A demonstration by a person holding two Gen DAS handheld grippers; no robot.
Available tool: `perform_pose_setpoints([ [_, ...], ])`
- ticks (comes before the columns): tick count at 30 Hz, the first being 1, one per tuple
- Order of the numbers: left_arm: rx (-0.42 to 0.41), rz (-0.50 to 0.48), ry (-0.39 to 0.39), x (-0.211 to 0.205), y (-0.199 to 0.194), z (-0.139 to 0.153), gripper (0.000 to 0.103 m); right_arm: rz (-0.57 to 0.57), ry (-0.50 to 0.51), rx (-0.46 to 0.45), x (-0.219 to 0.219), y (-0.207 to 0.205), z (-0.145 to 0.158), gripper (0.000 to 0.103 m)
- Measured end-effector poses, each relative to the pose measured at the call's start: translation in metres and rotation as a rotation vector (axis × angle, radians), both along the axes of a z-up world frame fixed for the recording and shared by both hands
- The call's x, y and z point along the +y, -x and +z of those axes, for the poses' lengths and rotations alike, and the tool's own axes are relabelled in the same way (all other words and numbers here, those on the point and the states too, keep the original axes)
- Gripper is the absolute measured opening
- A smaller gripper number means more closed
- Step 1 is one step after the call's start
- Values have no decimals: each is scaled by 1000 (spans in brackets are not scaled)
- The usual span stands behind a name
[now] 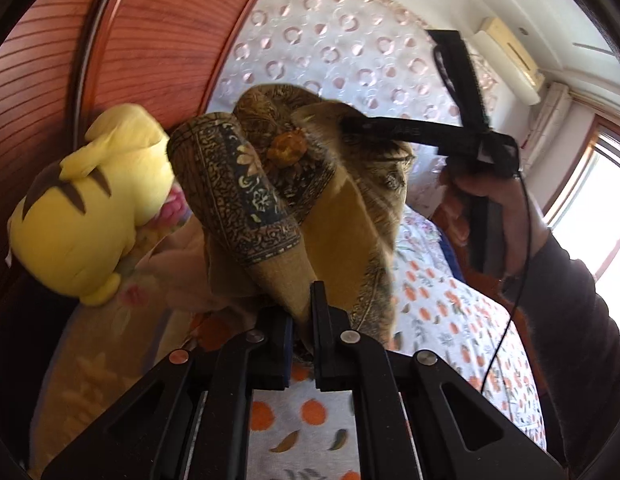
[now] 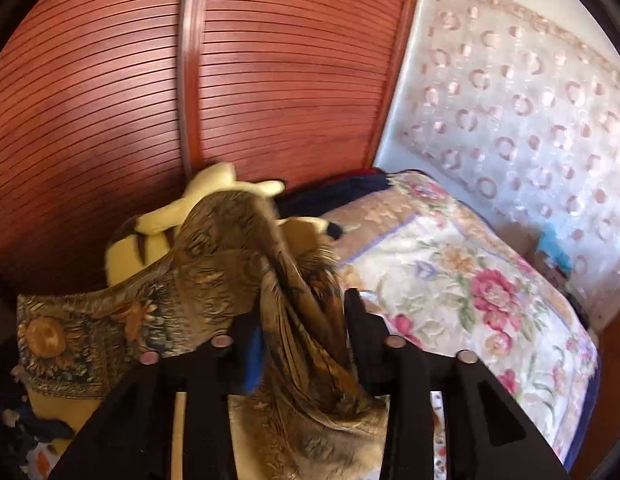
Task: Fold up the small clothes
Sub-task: 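Lift the gold garment bundle with both grippers and carry it toward the yellow plush toy, then lower the bundle beside the yellow plush toy and open both grippers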
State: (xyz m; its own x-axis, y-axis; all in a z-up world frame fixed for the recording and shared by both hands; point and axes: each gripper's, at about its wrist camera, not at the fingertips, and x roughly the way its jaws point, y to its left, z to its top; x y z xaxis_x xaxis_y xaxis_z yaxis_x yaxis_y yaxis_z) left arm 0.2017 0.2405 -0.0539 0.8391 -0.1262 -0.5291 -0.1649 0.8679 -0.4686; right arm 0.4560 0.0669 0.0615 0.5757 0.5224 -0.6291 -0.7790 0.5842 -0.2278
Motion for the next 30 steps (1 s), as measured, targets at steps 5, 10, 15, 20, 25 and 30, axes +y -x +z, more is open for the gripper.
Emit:
perform_pose_setpoints([
  [5, 19, 22, 38, 9, 0, -12, 8, -47, -53, -75, -22, 13, 5, 41],
  [10, 28, 32, 44, 10, 1, -17, 8, 93, -90, 53, -28, 28, -7, 41],
  [15, 39, 42, 28, 7, 3, -18, 8, 44, -20, 146, -14, 7, -49, 41],
  [20, 54, 46, -13, 4, 1, -16, 8, 16, -126, 181, -18, -2, -71, 42],
  [25, 66, 61, -84, 0, 4, -11, 17, 12, -170, 181, -29, 16, -65, 42],
  [30, 73, 96, -145, -1, 14, -8, 32, 26, -172, 167, -53, 52, -65, 43],
])
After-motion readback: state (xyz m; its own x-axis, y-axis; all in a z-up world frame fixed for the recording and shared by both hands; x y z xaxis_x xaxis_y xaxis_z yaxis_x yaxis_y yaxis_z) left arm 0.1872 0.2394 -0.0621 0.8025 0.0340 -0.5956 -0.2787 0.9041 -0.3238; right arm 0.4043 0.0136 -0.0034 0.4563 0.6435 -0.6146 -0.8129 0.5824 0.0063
